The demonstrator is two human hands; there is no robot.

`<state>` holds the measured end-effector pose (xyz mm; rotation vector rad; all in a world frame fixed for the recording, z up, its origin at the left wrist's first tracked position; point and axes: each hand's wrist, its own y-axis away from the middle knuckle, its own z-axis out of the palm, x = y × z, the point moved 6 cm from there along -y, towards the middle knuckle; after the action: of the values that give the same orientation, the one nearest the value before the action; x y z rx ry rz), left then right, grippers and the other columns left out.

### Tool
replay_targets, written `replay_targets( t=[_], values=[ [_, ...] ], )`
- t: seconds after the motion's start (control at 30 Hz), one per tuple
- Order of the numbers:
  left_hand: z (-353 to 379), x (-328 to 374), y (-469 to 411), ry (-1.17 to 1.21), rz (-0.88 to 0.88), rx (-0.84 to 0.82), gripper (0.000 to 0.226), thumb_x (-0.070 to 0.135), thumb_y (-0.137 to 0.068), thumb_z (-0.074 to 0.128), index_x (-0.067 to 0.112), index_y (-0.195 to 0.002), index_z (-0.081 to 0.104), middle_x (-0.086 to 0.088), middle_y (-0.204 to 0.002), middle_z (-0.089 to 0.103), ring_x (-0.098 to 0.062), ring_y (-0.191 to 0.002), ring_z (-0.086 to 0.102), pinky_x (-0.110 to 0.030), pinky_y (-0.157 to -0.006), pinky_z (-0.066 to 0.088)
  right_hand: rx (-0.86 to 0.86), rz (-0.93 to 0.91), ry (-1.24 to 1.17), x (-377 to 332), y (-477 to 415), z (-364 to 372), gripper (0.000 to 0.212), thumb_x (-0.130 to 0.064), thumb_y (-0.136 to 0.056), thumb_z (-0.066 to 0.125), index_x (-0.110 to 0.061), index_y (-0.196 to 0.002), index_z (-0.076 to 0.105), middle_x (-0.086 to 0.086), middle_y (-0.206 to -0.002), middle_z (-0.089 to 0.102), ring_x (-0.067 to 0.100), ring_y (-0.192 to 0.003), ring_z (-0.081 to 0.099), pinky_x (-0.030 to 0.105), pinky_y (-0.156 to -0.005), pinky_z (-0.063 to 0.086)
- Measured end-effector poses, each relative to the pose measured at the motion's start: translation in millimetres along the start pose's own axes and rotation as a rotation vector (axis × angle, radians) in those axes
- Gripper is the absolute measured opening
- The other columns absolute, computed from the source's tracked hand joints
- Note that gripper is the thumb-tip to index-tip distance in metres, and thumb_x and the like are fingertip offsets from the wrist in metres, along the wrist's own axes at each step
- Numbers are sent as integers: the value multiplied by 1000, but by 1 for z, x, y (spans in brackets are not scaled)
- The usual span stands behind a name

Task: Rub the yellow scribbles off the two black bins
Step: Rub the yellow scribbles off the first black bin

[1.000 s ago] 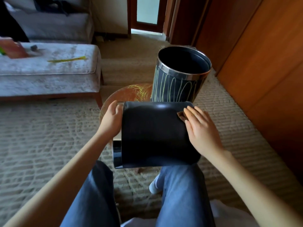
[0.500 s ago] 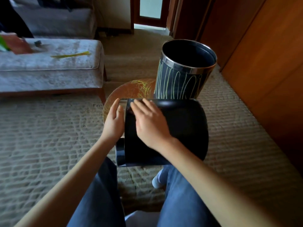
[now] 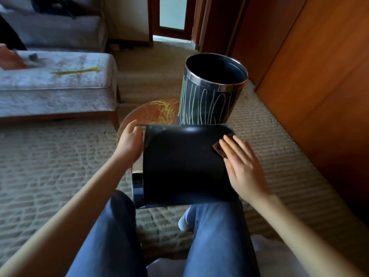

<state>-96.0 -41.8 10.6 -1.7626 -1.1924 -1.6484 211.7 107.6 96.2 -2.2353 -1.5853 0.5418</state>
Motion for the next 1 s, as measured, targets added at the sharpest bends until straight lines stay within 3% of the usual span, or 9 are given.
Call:
replay_targets(
  t=[0.17, 0.3, 0.37, 0.47, 0.53, 0.6, 0.77, 0.9, 1.0],
  values=[
    [-1, 18, 20, -29, 0, -14, 30, 37, -94, 42, 19, -101, 65, -5, -100, 66, -22, -99, 60, -39, -97, 45, -11, -16, 52, 1, 2, -8, 43, -20, -100, 41, -7, -139, 54, 9, -146, 52, 28, -138, 44, 54, -114, 32],
    [1, 31, 58, 14, 86, 8, 46, 48, -91, 41, 26, -126, 62, -1, -129, 63, -16, -125, 56, -43, -113, 38, -69, 194, 113, 8, -41, -5, 45, -31, -99, 35, -9, -125, 65, 8, -130, 64, 30, -124, 56, 58, -111, 30],
    [1, 31, 66, 47, 105, 30, 46, 44, -94, 42, 26, -133, 58, 3, -137, 59, -11, -130, 51, -40, -116, 34, -247, 289, 89, 8, -70, 8, 43, -28, -99, 33, -8, -118, 67, 10, -124, 67, 33, -117, 58, 51, -109, 32],
    [1, 30, 69, 80, 98, 57, 55, 41, -96, 41, 19, -146, 47, 0, -149, 49, -12, -139, 42, -42, -120, 30, -541, 422, 65, -9, -114, 35, 33, -22, -100, 33, -13, -108, 64, 12, -117, 65, 36, -101, 58, 40, -82, 44],
    [1, 30, 66, 91, 80, 69, 52, 40, -99, 41, 19, -146, 47, 0, -149, 50, -13, -139, 42, -42, -120, 30, -671, 403, 20, -34, -138, 58, 29, -18, -98, 34, -11, -98, 61, 13, -108, 64, 33, -88, 57, 36, -73, 44],
    [2, 29, 61, 105, 57, 84, 48, 37, -102, 39, 19, -146, 47, 0, -148, 50, -13, -138, 43, -42, -119, 31, -704, 342, -54, -61, -154, 74, 30, -17, -96, 34, -10, -102, 62, 14, -117, 64, 33, -97, 60, 39, -83, 50],
    [3, 22, 45, 171, 19, 81, 64, 51, -87, 41, 20, -141, 52, -3, -142, 56, -17, -134, 49, -43, -117, 35, -473, 37, -223, -129, -129, 61, 44, -14, -98, 39, -14, -140, 54, 5, -146, 53, 30, -135, 46, 38, -114, 35],
    [3, 11, 37, 259, -88, 38, 72, 57, -79, 47, 16, -139, 53, -11, -141, 57, -25, -131, 53, -46, -114, 38, -215, -200, -182, -153, -82, 49, 51, -9, -90, 39, -7, -138, 55, 7, -143, 55, 31, -136, 45, 41, -119, 27],
    [5, 22, 47, 211, -173, 48, 47, 41, -98, 46, 8, -128, 59, -10, -121, 65, -22, -111, 61, -36, -103, 44, -141, -364, -213, -158, -53, 41, 46, -6, -92, 46, -8, -137, 57, 7, -145, 54, 32, -138, 43, 45, -119, 28]
  ],
)
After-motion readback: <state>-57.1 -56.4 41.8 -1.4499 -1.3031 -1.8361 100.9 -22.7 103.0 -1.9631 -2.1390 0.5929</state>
